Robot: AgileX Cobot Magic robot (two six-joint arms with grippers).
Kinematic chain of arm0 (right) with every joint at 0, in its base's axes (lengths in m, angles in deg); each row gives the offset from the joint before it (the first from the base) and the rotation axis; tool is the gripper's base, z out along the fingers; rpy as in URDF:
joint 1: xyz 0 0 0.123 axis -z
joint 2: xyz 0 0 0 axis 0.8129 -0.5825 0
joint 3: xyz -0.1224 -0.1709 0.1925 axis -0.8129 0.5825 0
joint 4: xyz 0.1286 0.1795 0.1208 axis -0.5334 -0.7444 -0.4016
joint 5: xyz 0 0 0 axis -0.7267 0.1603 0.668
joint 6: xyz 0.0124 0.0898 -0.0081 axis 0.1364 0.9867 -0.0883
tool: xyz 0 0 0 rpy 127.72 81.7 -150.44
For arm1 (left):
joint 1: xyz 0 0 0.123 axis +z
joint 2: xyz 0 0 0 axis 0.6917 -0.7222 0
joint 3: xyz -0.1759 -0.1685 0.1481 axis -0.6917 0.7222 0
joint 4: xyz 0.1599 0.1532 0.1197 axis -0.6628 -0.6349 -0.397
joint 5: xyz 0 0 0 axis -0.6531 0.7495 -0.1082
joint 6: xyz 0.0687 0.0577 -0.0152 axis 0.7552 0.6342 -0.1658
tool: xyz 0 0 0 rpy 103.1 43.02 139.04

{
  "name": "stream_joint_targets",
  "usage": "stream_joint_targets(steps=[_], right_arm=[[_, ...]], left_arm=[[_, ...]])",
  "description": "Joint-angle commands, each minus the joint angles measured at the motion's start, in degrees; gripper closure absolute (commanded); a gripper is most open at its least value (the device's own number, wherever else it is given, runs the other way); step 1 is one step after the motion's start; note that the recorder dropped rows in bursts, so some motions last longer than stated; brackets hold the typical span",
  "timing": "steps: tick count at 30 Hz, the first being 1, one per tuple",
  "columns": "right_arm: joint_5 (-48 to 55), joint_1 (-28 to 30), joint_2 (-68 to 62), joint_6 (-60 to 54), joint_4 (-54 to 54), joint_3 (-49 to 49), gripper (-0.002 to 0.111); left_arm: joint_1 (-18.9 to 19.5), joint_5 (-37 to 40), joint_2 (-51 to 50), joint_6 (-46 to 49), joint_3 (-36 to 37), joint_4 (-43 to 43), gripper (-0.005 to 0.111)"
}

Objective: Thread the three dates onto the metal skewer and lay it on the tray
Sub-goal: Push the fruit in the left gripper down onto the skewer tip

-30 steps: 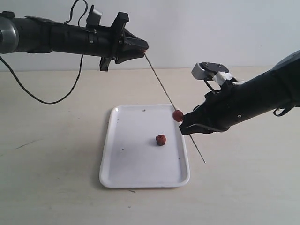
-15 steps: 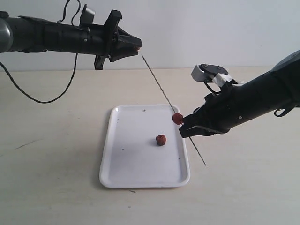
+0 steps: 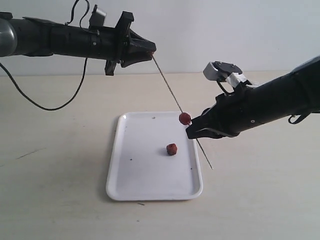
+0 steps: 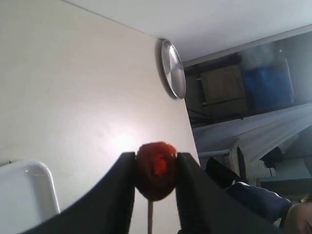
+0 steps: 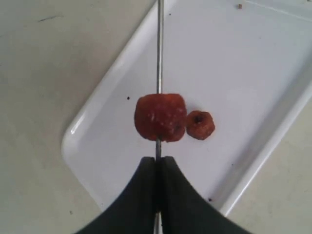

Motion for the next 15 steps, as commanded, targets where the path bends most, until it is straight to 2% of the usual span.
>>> stream_joint_targets(steps=[1,15], right_arm=[[-0.63,0.23,0.36,-6.43,-7.07,-0.1,0.108],[-4.71,0.23,0.36,-23.24,-26.99,-0.1,0.108]], left_arm=[[-1.97,1.56,0.76,0.22,0.01,-0.49,0.077],[-6.86,4.77,0.76,0.22,0.01,-2.61,0.077]])
